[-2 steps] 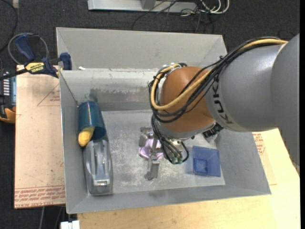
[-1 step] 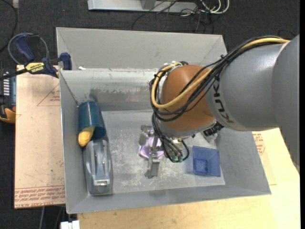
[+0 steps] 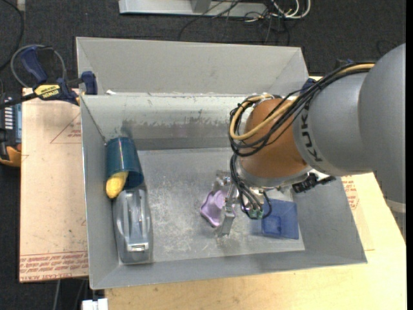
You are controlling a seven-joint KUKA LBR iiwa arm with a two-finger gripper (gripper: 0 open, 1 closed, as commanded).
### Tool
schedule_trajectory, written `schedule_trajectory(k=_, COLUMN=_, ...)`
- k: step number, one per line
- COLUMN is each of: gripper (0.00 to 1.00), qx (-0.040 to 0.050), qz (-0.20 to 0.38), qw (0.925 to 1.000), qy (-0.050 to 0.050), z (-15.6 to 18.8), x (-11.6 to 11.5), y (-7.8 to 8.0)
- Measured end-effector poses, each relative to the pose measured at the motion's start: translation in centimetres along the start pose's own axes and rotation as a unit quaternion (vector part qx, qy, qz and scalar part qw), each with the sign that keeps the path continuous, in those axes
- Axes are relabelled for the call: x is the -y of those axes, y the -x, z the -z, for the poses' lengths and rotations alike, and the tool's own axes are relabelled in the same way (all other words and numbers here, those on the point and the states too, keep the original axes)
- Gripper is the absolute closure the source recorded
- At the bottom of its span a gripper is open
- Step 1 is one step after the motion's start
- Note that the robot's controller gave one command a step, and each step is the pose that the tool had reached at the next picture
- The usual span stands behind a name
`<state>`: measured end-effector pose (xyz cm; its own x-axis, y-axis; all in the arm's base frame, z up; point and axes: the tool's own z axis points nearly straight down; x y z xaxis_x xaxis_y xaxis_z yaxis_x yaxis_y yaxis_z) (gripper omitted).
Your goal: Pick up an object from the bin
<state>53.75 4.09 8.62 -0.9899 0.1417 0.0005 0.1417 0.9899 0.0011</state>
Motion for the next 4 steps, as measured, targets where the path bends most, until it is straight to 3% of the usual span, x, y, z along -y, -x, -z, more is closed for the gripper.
schedule_trajectory(k=1, gripper=0.00, qx=0.0015, qz=0.045, qw=0.9990, qy=0.001, z=1.4, x=-0.1, y=0.8)
schedule_trajectory(k=2, gripper=0.00, qx=0.0008, qz=0.039, qw=0.9992, qy=0.001, z=1.3, x=-1.3, y=0.0)
schedule_trajectory(k=3, gripper=0.00, qx=0.0022, qz=-0.003, qw=1.0000, qy=0.002, z=-1.6, x=-1.5, y=-0.8)
schedule_trajectory(k=4, gripper=1.00, qx=0.0078, qz=-0.004, qw=1.0000, qy=0.004, z=-1.2, x=-0.7, y=0.0)
